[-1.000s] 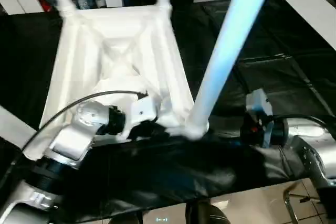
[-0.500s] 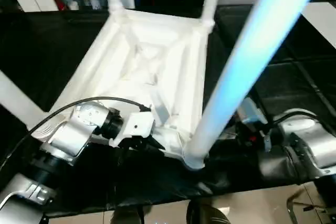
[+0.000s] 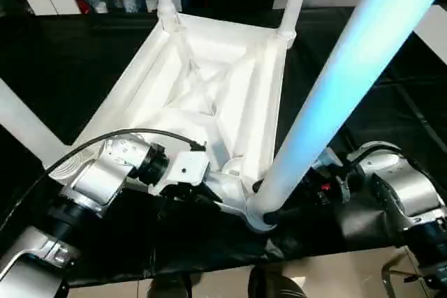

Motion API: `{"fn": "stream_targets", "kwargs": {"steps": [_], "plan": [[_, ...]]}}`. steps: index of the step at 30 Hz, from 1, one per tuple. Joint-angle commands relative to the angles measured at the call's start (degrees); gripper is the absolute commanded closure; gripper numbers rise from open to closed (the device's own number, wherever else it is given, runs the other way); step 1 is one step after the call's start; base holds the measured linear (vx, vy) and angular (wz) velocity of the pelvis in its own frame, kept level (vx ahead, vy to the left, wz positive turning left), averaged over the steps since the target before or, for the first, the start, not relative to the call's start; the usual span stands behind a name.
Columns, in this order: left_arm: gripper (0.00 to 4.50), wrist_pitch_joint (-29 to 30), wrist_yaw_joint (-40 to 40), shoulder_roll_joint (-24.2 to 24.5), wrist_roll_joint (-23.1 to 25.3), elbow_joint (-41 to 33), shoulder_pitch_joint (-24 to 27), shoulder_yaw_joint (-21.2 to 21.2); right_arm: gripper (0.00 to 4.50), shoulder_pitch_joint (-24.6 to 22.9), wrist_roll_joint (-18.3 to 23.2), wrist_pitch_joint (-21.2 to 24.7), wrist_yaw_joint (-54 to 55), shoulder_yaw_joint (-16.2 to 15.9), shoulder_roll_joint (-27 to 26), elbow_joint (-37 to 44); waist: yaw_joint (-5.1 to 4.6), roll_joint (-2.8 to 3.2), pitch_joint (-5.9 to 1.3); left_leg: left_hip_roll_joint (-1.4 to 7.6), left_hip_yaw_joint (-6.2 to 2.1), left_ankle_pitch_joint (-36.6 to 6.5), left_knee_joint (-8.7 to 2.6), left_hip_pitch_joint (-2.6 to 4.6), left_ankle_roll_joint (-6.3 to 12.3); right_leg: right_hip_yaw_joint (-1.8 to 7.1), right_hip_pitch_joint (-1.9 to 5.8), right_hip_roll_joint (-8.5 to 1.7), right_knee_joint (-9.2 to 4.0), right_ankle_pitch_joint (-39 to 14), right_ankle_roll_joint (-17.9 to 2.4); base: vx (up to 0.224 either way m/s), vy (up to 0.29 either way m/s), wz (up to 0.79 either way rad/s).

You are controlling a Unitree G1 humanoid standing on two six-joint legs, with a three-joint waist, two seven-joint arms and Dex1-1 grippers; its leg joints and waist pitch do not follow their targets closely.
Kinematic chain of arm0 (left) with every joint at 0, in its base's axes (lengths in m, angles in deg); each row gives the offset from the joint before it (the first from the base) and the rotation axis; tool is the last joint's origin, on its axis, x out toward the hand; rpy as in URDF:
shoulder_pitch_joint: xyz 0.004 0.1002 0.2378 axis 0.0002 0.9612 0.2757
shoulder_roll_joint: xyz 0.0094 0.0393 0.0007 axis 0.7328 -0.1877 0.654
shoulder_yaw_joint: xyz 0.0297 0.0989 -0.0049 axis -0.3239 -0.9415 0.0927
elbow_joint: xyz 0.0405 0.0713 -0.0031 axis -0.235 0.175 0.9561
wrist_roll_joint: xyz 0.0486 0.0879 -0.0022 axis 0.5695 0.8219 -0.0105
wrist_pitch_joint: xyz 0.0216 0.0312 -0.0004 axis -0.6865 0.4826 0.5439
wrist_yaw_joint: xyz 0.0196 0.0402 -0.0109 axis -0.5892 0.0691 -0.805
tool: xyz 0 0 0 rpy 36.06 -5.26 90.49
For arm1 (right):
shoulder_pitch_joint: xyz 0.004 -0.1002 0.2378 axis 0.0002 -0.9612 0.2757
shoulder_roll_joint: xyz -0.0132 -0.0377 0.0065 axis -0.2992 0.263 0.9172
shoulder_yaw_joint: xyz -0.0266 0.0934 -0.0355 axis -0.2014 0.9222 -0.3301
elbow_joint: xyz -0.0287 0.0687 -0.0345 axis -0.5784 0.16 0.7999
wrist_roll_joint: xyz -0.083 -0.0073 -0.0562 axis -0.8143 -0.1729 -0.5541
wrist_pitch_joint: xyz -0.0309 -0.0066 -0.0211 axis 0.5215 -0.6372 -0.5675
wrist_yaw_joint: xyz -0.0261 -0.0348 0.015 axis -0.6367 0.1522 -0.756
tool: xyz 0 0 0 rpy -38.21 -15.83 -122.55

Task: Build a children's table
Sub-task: Rotate leg to tighten

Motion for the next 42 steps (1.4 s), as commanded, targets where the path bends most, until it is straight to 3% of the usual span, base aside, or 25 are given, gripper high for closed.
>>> {"fn": "stream_targets", "kwargs": {"steps": [1, 4, 8, 12, 15, 17, 18, 20, 22, 25, 27, 29, 32, 34, 38, 40, 42], "plan": [[4.5, -1.0, 3.4, -0.4, 0.5, -0.4, 0.0, -3.0, 2.31, 0.1, 0.6, 0.8, -1.8, -0.9, 0.5, 0.0, -0.51, -0.43, -4.64, 3.06, -0.36, -6.9, -3.15, 1.1, 7.0, 3.0, 3.67, -3.86, -3.19, -10.4, -14.6, 0.0, 0.0, 0.0], [4.5, 0.5, 2.6, -0.2, -0.2, -0.9, 0.5, -2.2, 2.36, -0.4, 1.4, 2.4, -1.7, -0.6, 0.6, 0.8, -0.55, -0.45, -4.55, 3.05, -0.35, -6.9, -3.18, 1.08, 6.97, 3.0, 3.64, -3.8, -3.19, -10.6, -14.5, 0.0, 0.0, 0.0], [4.5, 6.3, -4.3, -1.2, -0.3, -1.6, 1.2, 0.9, 2.37, -2.5, 2.7, 6.7, 5.7, 1.4, -1.8, 4.1, -0.55, -0.34, -4.42, 3.07, -0.41, -7.0, -3.24, 1.08, 6.76, 3.0, 3.58, -3.84, -3.26, -10.9, -14.6, 0.0, 0.0, 0.0], [4.5, 14.6, -13.2, -3.9, -0.3, -3.8, 1.7, 4.4, 2.37, -3.7, -0.4, 7.8, 19.3, 3.3, -7.4, 4.3, -1.09, -0.42, -3.78, 2.67, -0.63, -11.8, -3.7, 1.11, 3.26, 3.0, 3.28, -4.05, -4.57, -22.4, -11.3, 0.0, 0.0, 0.0], [4.5, 20.1, -19.0, -6.3, -0.5, -5.8, 2.1, 6.6, 2.4, -4.1, -2.6, 8.4, 27.0, 4.3, -11.0, 3.6, -2.33, -0.62, -3.49, 2.44, -1.17, -13.5, -4.25, 0.59, 0.98, 2.7, 3.59, -4.02, -4.96, -27.8, -8.4, 0.0, 0.0, 0.0], [4.5, 22.2, -22.0, -8.1, -0.3, -6.5, 2.3, 7.5, 2.41, -4.3, -3.5, 8.9, 30.0, 4.4, -12.6, 3.6, -3.42, -0.64, -3.4, 2.19, -1.32, -13.9, -4.28, 0.21, 1.23, 2.54, 3.71, -3.98, -5.31, -29.0, -7.3, 0.0, 0.0, 0.0], [4.5, 24.6, -25.5, -10.2, -0.2, -7.2, 2.4, 8.5, 2.43, -4.6, -4.4, 9.7, 33.1, 4.4, -14.3, 3.9, -3.49, -0.69, -3.43, 2.07, -1.31, -13.9, -4.23, 0.2, 1.46, 2.51, 3.74, -3.99, -5.54, -29.8, -6.8, 0.0, 0.0, 0.0], [4.5, 27.7, -29.9, -13.1, 0.4, -7.9, 2.4, 9.5, 2.44, -4.9, -5.5, 10.3, 37.3, 4.4, -16.8, 4.0, -3.6, -0.64, -3.37, 2.06, -1.09, -14.1, -4.07, 0.66, 2.0, 2.69, 3.18, -3.94, -5.9, -30.5, -6.4, 0.0, 0.0, 0.0], [4.5, 32.8, -39.4, -19.9, 1.9, -8.3, 1.9, 11.6, 2.46, -4.9, -7.8, 12.2, 47.1, 5.0, -22.7, 4.0, -3.91, -0.75, -3.25, 2.14, -0.87, -13.2, -4.06, 0.85, 2.14, 2.8, 2.81, -3.67, -5.96, -29.3, -7.0, 0.0, 0.0, 0.0], [4.5, 34.1, -50.7, -27.8, 4.3, -6.4, 0.7, 13.1, 2.48, -4.0, -10.9, 14.3, 60.5, 6.3, -30.9, 3.1, -4.36, -0.81, -3.34, 2.02, -1.06, -12.5, -4.21, 0.61, 1.63, 2.63, 2.87, -3.53, -5.89, -29.1, -6.5, 0.0, 0.0, 0.0], [4.5, 33.3, -54.3, -30.0, 5.4, -5.4, 0.2, 13.3, 2.48, -3.6, -12.0, 14.9, 66.2, 7.3, -34.0, 2.5, -4.47, -0.66, -3.67, 1.82, -0.9, -12.6, -3.99, 0.98, 2.47, 2.83, 2.67, -3.57, -6.03, -28.2, -6.0, 0.0, 0.0, 0.0], [4.5, 32.4, -56.7, -31.4, 6.2, -4.9, -0.2, 12.8, 2.48, -3.7, -13.1, 15.3, 70.7, 7.8, -36.4, 2.7, -4.48, -0.5, -3.85, 1.66, -0.73, -11.6, -4.04, 0.88, 3.76, 2.86, 2.77, -3.32, -5.89, -25.4, -5.9, 0.0, 0.0, 0.0], [4.5, 32.4, -57.5, -31.8, 6.6, -5.0, -0.4, 12.3, 2.48, -4.2, -13.8, 14.8, 72.6, 7.9, -37.4, 3.1, -4.44, -0.17, -4.04, 1.77, -0.6, -10.5, -4.1, 0.86, 4.65, 2.86, 2.72, -3.17, -5.71, -21.9, -6.1, 0.0, 0.0, 0.0], [4.5, 34.0, -56.7, -31.7, 7.8, -5.8, -0.2, 12.0, 1.92, -5.1, -14.8, 12.6, 73.1, 8.6, -37.6, 3.7, -4.18, 0.08, -4.2, 1.96, -0.53, -9.2, -4.08, 0.69, 5.47, 2.9, 2.95, -3.13, -5.3, -17.0, -7.0, 0.0, 0.0, 0.0], [4.5, 35.3, -55.2, -30.6, 8.8, -6.9, 0.4, 11.4, 1.61, -5.9, -14.7, 12.3, 73.6, 10.4, -37.3, 4.8, -3.95, 0.22, -4.07, 2.01, -0.58, -10.2, -4.35, 0.66, 5.51, 2.81, 3.03, -3.24, -5.47, -17.7, -7.5, 0.0, 0.0, 0.0], [4.5, 35.6, -54.3, -29.6, 8.7, -7.4, 0.9, 11.0, 1.35, -6.4, -14.3, 11.4, 72.7, 10.6, -36.2, 5.5, -3.9, 0.26, -3.96, 2.07, -0.6, -11.4, -4.44, 0.7, 4.83, 2.88, 2.98, -3.32, -5.66, -19.2, -6.8, 0.0, 0.0, 0.0], [4.5, 35.6, -51.1, -26.5, 7.8, -8.8, 2.3, 10.0, 1.22, -7.8, -12.9, 9.6, 68.5, 11.1, -32.3, 7.6, -3.8, 0.37, -4.16, 2.18, -0.67, -11.1, -4.44, 0.67, 4.9, 2.9, 3.14, -3.33, -5.49, -18.1, -6.7, 0.0, 0.0, 0.0]]}}
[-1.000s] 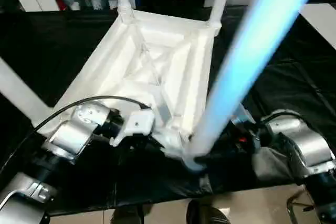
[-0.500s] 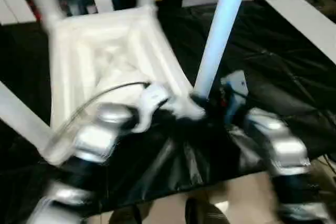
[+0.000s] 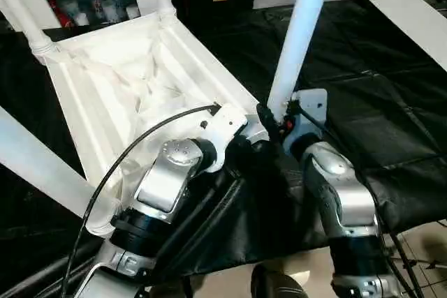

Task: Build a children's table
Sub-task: Rotate leg to tighten

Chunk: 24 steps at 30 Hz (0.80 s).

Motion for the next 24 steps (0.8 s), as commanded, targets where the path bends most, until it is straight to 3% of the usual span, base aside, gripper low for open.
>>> {"fn": "stream_targets", "kwargs": {"steps": [1, 7, 11, 13, 17, 20, 24], "plan": [[4.5, -1.0, 0.2, 0.3, -1.8, -1.1, 0.8, -0.2, 1.08, -2.5, 3.3, 1.1, -6.9, -5.3, 0.8, 0.1, -0.22, -0.89, -3.49, 2.42, -0.74, -10.2, -3.45, 0.36, 5.46, 2.69, 3.39, -3.32, -4.11, -16.1, -8.0, 0.0, 0.0, 0.0], [4.5, -5.5, 8.0, 6.6, -2.9, -2.4, 3.3, -1.1, 0.69, -4.5, 8.1, -0.7, -20.1, -3.7, 8.9, 3.4, -0.68, -1.17, -3.55, 2.35, -0.55, -8.6, -3.05, 0.1, 7.79, 2.61, 3.84, -3.47, -3.91, -13.1, -10.1, 0.0, 0.0, 0.0], [4.5, -10.8, 14.7, 12.0, -4.2, -3.6, 4.8, -2.2, 0.25, -5.5, 11.5, -0.8, -31.1, -2.7, 16.5, 4.6, -1.08, -1.28, -3.38, 2.45, -0.53, -8.7, -3.05, 0.08, 8.0, 2.55, 3.81, -3.37, -4.08, -14.7, -10.2, 0.0, 0.0, 0.0], [4.5, -12.4, 17.3, 13.8, -4.9, -3.9, 5.3, -2.6, 0.22, -5.7, 12.3, -0.8, -33.9, -2.5, 18.7, 4.7, -0.88, -1.1, -3.49, 2.67, -0.55, -8.1, -3.0, 0.28, 8.21, 2.57, 3.76, -3.36, -3.8, -13.4, -11.2, 0.0, 0.0, 0.0], [4.5, -18.0, 30.8, 22.2, -8.1, -4.9, 6.9, -4.5, 0.11, -5.7, 15.3, -1.9, -45.3, -1.7, 27.3, 4.4, -0.58, -0.99, -3.41, 2.91, -0.51, -8.5, -3.09, 0.67, 8.74, 2.58, 3.49, -3.29, -3.67, -12.9, -12.4, 0.0, 0.0, 0.0], [4.5, -19.4, 34.3, 24.3, -8.3, -4.5, 6.9, -5.3, 0.11, -5.3, 15.5, -2.7, -48.2, -2.0, 29.2, 4.2, 0.14, -0.94, -3.29, 3.12, -0.38, -9.7, -3.16, 1.19, 8.14, 2.69, 3.1, -3.33, -3.74, -14.3, -12.8, 0.0, 0.0, 0.0], [4.5, -23.5, 41.2, 28.0, -9.2, -3.4, 6.4, -6.8, 0.11, -4.2, 16.8, -3.7, -55.0, -3.1, 32.6, 3.5, 0.67, -1.19, -3.49, 3.17, -0.37, -8.8, -3.12, 1.16, 7.67, 2.84, 3.35, -3.53, -3.24, -12.8, -13.4, 0.0, 0.0, 0.0]]}}
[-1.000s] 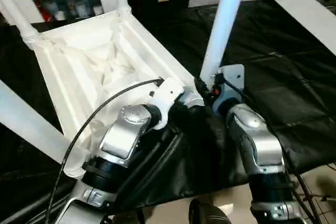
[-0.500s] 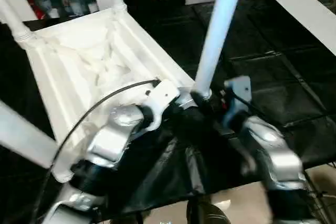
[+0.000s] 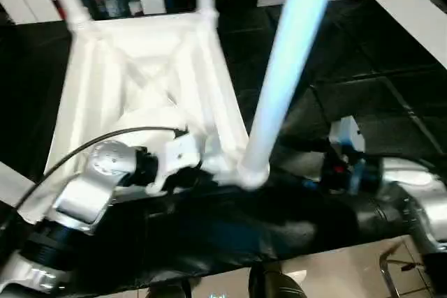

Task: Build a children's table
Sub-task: Rotate leg to tighten

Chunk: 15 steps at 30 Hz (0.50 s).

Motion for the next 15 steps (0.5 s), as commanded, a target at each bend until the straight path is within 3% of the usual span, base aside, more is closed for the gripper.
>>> {"fn": "stream_targets", "kwargs": {"steps": [1, 7, 8, 11, 15], "plan": [[4.5, -3.2, 7.2, 1.7, -0.7, 0.8, -0.3, -4.5, 0.11, 0.9, 1.9, -1.0, -5.3, -1.6, 2.0, 0.3, -0.25, -0.58, -3.83, 2.89, -0.4, -8.8, -3.02, 1.2, 7.57, 2.94, 3.39, -3.61, -3.26, -12.7, -13.6, 0.0, 0.0, 0.0], [4.5, -6.6, 13.2, 3.3, -1.6, 2.1, -2.1, -6.6, 0.11, 2.0, 2.7, -2.0, -12.7, -5.3, 4.0, -0.3, 0.6, -0.56, -4.04, 3.06, -0.26, -7.5, -2.79, 1.21, 8.13, 2.9, 3.46, -3.63, -2.81, -10.6, -14.7, 0.0, 0.0, 0.0], [4.5, -7.4, 14.8, 3.1, -1.7, 2.4, -2.9, -7.3, 0.37, 2.8, 2.1, -2.6, -14.3, -6.7, 3.7, -1.2, 0.76, -0.55, -4.13, 3.12, -0.28, -7.1, -2.75, 1.21, 8.03, 2.93, 3.53, -3.71, -2.65, -9.9, -15.0, 0.0, 0.0, 0.0], [4.5, -8.1, 15.8, 2.4, -1.5, 2.6, -3.8, -8.2, 0.51, 3.9, 1.5, -3.5, -15.8, -8.3, 2.8, -2.5, 0.83, -0.58, -4.26, 3.14, -0.25, -6.6, -2.59, 1.19, 8.21, 2.91, 3.48, -3.73, -2.43, -8.5, -15.9, 0.0, 0.0, 0.0], [4.5, -9.4, 16.5, 0.7, -1.5, 4.0, -5.5, -9.6, 0.98, 6.3, 0.0, -5.9, -17.5, -11.6, 1.1, -6.3, 1.37, -0.59, -4.17, 3.15, -0.25, -8.4, -2.58, 1.15, 6.98, 2.98, 3.43, -3.86, -2.7, -11.6, -15.5, 0.0, 0.0, 0.0]]}}
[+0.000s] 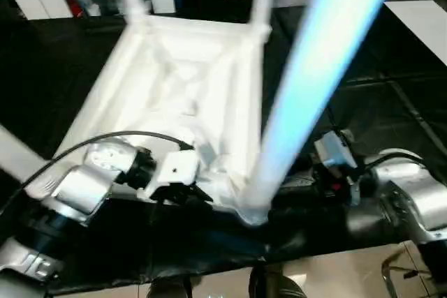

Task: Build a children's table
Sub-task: Rotate leg to tighten

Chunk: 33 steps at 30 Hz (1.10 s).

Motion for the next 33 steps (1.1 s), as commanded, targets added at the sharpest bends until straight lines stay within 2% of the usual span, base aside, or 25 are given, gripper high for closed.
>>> {"fn": "stream_targets", "kwargs": {"steps": [1, 6, 12, 13, 16, 18, 23, 24, 25, 26, 28, 29, 30, 32, 33], "plan": [[4.5, -1.6, 3.9, -1.5, -0.3, -0.5, -1.1, -3.4, 1.07, 1.0, -1.5, -1.4, -1.5, -1.9, -0.7, -1.6, -0.52, -0.36, -4.21, 3.07, -0.23, -8.6, -3.04, 1.24, 6.84, 2.99, 3.52, -3.81, -2.99, -12.0, -15.3, 0.0, 0.0, 0.0], [4.5, -1.9, 4.1, -2.1, -0.2, 0.2, -1.7, -3.5, 1.52, 2.0, -1.6, -0.7, -3.5, -3.6, -1.0, -2.8, -0.28, -0.66, -4.24, 3.08, -0.34, -9.2, -3.1, 1.17, 6.2, 3.0, 3.65, -3.83, -3.0, -13.3, -14.5, 0.0, 0.0, 0.0], [4.5, -2.9, 4.2, -1.9, -0.1, 1.3, -2.2, -3.7, 1.96, 2.9, -1.3, -0.6, -6.2, -5.1, -0.5, -4.0, -0.19, -0.67, -4.26, 3.08, -0.37, -9.4, -3.05, 1.16, 5.94, 3.03, 3.52, -3.8, -3.02, -14.2, -14.2, 0.0, 0.0, 0.0], [4.5, -3.2, 4.3, -1.8, -0.1, 1.6, -2.3, -3.7, 2.15, 3.3, -1.3, -0.8, -6.6, -5.4, -0.5, -4.6, -0.22, -0.64, -4.3, 3.04, -0.36, -9.6, -2.99, 1.17, 5.95, 2.99, 3.48, -3.8, -3.02, -14.3, -14.4, 0.0, 0.0, 0.0], [4.5, -3.4, 4.5, -1.7, -0.1, 2.0, -2.4, -3.7, 2.25, 3.9, -1.2, -0.9, -7.5, -5.8, -0.7, -5.2, -0.2, -0.6, -4.22, 3.09, -0.37, -10.1, -3.05, 1.21, 5.68, 3.0, 3.4, -3.77, -3.08, -14.9, -14.3, 0.0, 0.0, 0.0], [4.5, -3.3, 4.4, -1.6, -0.1, 2.0, -2.3, -3.6, 2.31, 4.0, -1.0, -0.4, -7.7, -5.8, -0.8, -5.2, -0.22, -1.03, -4.29, 3.05, -0.35, -9.9, -3.01, 1.12, 5.53, 3.07, 3.56, -3.85, -3.0, -15.2, -13.9, 0.0, 0.0, 0.0], [4.5, -0.7, 2.5, -1.5, -1.3, 1.4, -1.5, -1.8, 2.35, 3.2, 1.1, 3.8, -4.4, -4.6, -1.8, -3.5, -0.17, -0.84, -4.22, 3.01, -0.35, -9.3, -3.01, 1.1, 5.66, 3.04, 3.48, -3.74, -2.94, -14.9, -13.8, 0.0, 0.0, 0.0], [4.5, 0.5, 1.7, -1.6, -1.8, 1.3, -1.4, -1.0, 2.35, 2.9, 1.4, 5.1, -2.8, -4.2, -2.3, -3.0, -0.29, -0.7, -4.0, 2.96, -0.35, -10.0, -3.12, 1.05, 5.45, 3.07, 3.4, -3.69, -3.17, -15.8, -13.7, 0.0, 0.0, 0.0], [4.5, 4.0, -2.3, -2.3, -2.3, 1.4, -1.3, 1.3, 2.35, 1.8, 1.8, 8.7, 3.1, -3.0, -4.2, -1.6, -0.4, -0.61, -3.74, 2.92, -0.37, -11.0, -3.22, 1.04, 4.91, 3.11, 3.34, -3.76, -3.39, -17.5, -13.3, 0.0, 0.0, 0.0], [4.5, 5.4, -4.2, -2.8, -2.4, 1.6, -1.3, 2.3, 2.35, 1.2, 1.1, 8.9, 6.4, -2.5, -5.4, -1.1, -0.37, -0.43, -3.57, 2.93, -0.42, -11.5, -3.35, 1.1, 4.46, 3.16, 3.24, -3.74, -3.51, -18.6, -12.9, 0.0, 0.0, 0.0], [4.5, 6.8, -6.3, -3.3, -2.3, 1.7, -1.2, 3.3, 2.35, 0.7, 0.0, 8.9, 9.9, -2.1, -6.8, -0.7, -0.72, -0.64, -3.6, 2.71, -0.69, -13.2, -3.51, 1.03, 2.92, 3.0, 3.38, -3.87, -3.85, -23.3, -11.4, 0.0, 0.0, 0.0], [4.5, 7.9, -8.2, -3.8, -2.1, 1.7, -1.1, 4.0, 2.35, 0.4, -1.0, 9.1, 12.9, -1.9, -8.0, -0.5, -0.89, -0.69, -3.47, 2.58, -0.74, -14.0, -3.56, 1.19, 2.22, 2.97, 3.16, -3.84, -4.26, -25.9, -10.3, 0.0, 0.0, 0.0], [4.5, 11.1, -12.4, -5.2, -1.7, 1.1, -0.9, 5.4, 2.35, -0.1, -2.8, 10.6, 19.3, -1.4, -11.0, 0.0, -1.33, -0.55, -3.09, 2.62, -0.87, -15.2, -3.82, 1.09, 1.43, 2.98, 2.98, -3.8, -4.4, -27.8, -9.4, 0.0, 0.0, 0.0], [4.5, 13.0, -14.7, -6.3, -1.5, 0.5, -0.7, 6.0, 2.36, -0.1, -3.4, 12.3, 22.8, -1.0, -12.8, 0.3, -2.25, -0.62, -3.09, 2.46, -1.41, -16.2, -4.1, 0.63, 0.44, 2.64, 3.45, -3.98, -4.53, -30.1, -8.2, 0.0, 0.0, 0.0], [4.5, 16.9, -18.9, -8.3, -1.2, -0.9, -0.4, 7.2, 2.36, -0.2, -4.6, 15.1, 29.8, 0.1, -16.7, 0.8, -3.06, -0.71, -2.86, 2.4, -1.53, -16.5, -4.31, 0.2, -0.21, 2.52, 3.53, -3.81, -4.51, -30.5, -7.7, 0.0, 0.0, 0.0]]}}
